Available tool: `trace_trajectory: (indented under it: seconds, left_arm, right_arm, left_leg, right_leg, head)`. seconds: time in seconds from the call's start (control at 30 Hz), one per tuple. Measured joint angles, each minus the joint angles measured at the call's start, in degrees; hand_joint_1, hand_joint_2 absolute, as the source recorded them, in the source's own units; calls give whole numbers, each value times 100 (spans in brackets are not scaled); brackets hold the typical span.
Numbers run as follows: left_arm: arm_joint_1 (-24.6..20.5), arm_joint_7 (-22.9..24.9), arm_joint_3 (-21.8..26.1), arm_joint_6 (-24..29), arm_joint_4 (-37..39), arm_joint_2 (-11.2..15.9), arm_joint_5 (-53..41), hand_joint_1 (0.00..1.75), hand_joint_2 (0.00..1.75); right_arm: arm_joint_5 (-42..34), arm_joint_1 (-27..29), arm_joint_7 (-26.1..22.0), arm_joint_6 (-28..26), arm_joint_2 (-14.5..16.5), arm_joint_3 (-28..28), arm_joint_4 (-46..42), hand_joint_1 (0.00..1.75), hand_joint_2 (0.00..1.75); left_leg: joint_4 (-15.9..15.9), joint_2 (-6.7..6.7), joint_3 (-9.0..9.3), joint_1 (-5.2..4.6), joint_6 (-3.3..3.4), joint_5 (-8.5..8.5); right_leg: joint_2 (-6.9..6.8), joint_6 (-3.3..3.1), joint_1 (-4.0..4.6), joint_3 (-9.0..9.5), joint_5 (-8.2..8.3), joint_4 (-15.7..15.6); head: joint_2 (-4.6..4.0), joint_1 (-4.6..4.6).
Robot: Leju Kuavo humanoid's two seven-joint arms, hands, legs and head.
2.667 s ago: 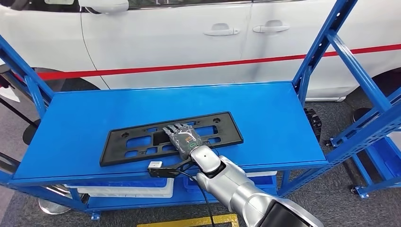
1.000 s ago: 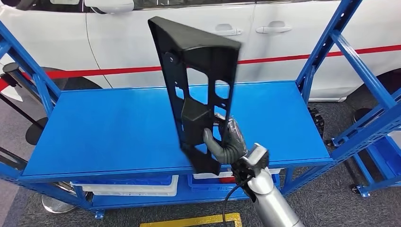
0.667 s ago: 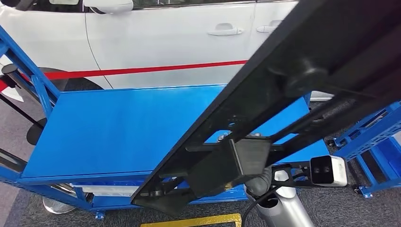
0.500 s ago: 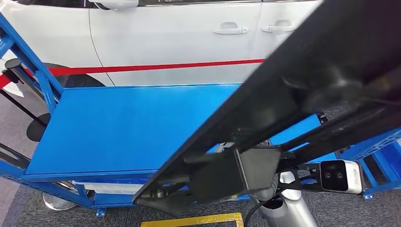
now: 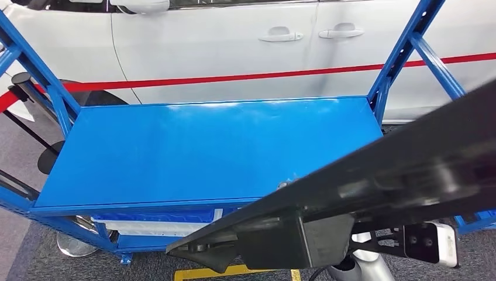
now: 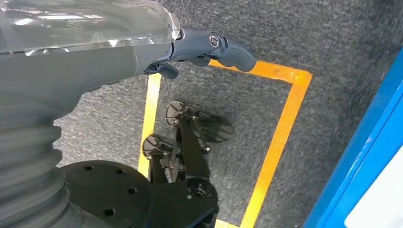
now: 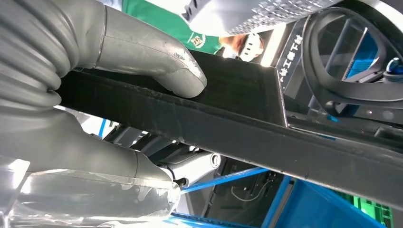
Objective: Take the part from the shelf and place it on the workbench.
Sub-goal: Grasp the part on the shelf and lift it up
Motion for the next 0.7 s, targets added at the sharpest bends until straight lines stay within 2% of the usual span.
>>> trace_trajectory:
  seconds: [0.03, 0.07, 0.13, 0.17, 0.2, 0.23, 0.27, 0.33, 0.37, 0.4, 0.47, 0.5, 0.53, 0.57, 0.63, 0.67, 0.7]
  left_arm:
    - [0, 0, -3, -5, 0, 4, -28, 0, 175]
    - [-1, 0, -6, -8, 0, 8, -53, 0, 175]
    - [-4, -2, -18, -15, 0, 10, -101, 0, 175]
    - [-5, -4, -26, -19, 0, 10, -117, 0, 175]
    - [-7, -9, -34, -24, 0, 11, -130, 0, 175]
    - [-10, -14, -40, -28, 0, 13, -136, 0, 175]
    - [-15, -21, -44, -30, 0, 16, -139, 0, 175]
    - [-43, -31, -46, -33, -1, 34, -143, 0, 175]
    - [-60, -36, -47, -34, -2, 42, -144, 0, 175]
    - [-77, -39, -47, -34, -2, 50, -144, 0, 175]
    - [-96, -45, -48, -36, -2, 54, -149, 0, 175]
    - [-102, -45, -48, -37, -2, 55, -157, 0, 175]
    - [-108, -41, -49, -41, -2, 56, -173, 0, 175]
    - [-113, -31, -50, -45, -2, 58, -194, 0, 175]
    - [-119, 5, -52, -53, -2, 69, -237, 0, 175]
    - [-118, 25, -54, -53, -2, 77, -248, 0, 175]
    - [-117, 44, -54, -52, -2, 83, -253, 0, 175]
  right_arm:
    - [21, 38, -1, -25, -16, 5, -16, 175, 175]
    - [39, 71, -2, -49, -29, 8, -28, 175, 175]
    - [67, 130, -1, -83, -59, 9, -44, 175, 175]
    - [79, 150, 0, -96, -76, 9, -46, 175, 175]
    - [91, 163, 3, -107, -92, 9, -48, 175, 175]
    - [100, 168, 4, -116, -106, 9, -49, 175, 175]
    - [104, 166, 7, -120, -117, 9, -55, 175, 175]
    - [102, 149, 24, -123, -132, 9, -91, 175, 175]
    - [98, 135, 39, -128, -136, 9, -115, 175, 175]
    - [90, 123, 65, -137, -138, 9, -138, 175, 175]
    - [72, 113, 146, -169, -142, 8, -186, 175, 175]
    - [63, 118, 188, -186, -143, 7, -210, 175, 175]
    - [63, 127, 224, -208, -145, 6, -235, 175, 175]
    - [65, 145, 248, -230, -149, 4, -254, 175, 175]
    - [79, 202, 292, -270, -156, 2, -274, 175, 175]
    - [93, 239, 313, -284, -157, 2, -276, 175, 175]
    - [112, 274, 330, -292, -159, 2, -276, 175, 175]
  left_leg:
    - [145, 4, -61, 2, -21, -152]
    - [409, 9, -158, 6, -36, -384]
    - [1176, 12, -397, 11, -63, -889]
    - [1481, 12, -460, 11, -73, -1020]
    - [1612, 12, -436, 11, -74, -1039]
    - [1514, 13, -300, 9, -66, -953]
    - [1198, 13, -56, 6, -47, -805]
    - [350, 14, 505, -17, 15, -615]
    - [53, 13, 682, -33, 46, -582]
    - [-101, 13, 759, -51, 70, -587]
    - [-155, 15, 740, -61, 122, -530]
    - [-178, 23, 722, -51, 155, -486]
    - [-199, 34, 691, -35, 195, -432]
    - [-216, 46, 645, -18, 225, -375]
    - [-206, 57, 521, -15, 250, -285]
    - [-194, 58, 455, -15, 244, -244]
    - [-179, 58, 390, -13, 233, -207]
  right_leg:
    - [-8, -45, -15, -35, 48, -20]
    - [-18, -78, -25, -77, 94, -32]
    - [-28, -114, -5, -188, 171, -22]
    - [-31, -118, 7, -247, 208, -13]
    - [-33, -119, 19, -304, 243, 0]
    - [-33, -117, 29, -355, 273, 15]
    - [-33, -112, 37, -398, 297, 32]
    - [-37, -86, 51, -465, 335, 74]
    - [-42, -61, 55, -487, 357, 92]
    - [-48, -32, 54, -504, 381, 103]
    - [-52, 37, 52, -526, 433, 102]
    - [-41, 74, 46, -550, 406, 124]
    - [-28, 112, 39, -606, 289, 226]
    - [-15, 149, 26, -704, 82, 445]
    - [-5, 209, -19, -969, -425, 1165]
    - [-5, 233, -42, -1068, -576, 1507]
    - [-5, 253, -65, -1085, -604, 1694]
  head:
    - [0, -6]
    - [0, -12]
    - [0, -23]
    - [0, -22]
    - [0, -23]
    - [0, -22]
    - [0, -23]
    - [0, -21]
    - [0, -20]
    - [0, -20]
    - [0, -19]
    - [0, -18]
    - [0, -13]
    - [0, -12]
    - [0, -9]
    - [0, -9]
    - [0, -10]
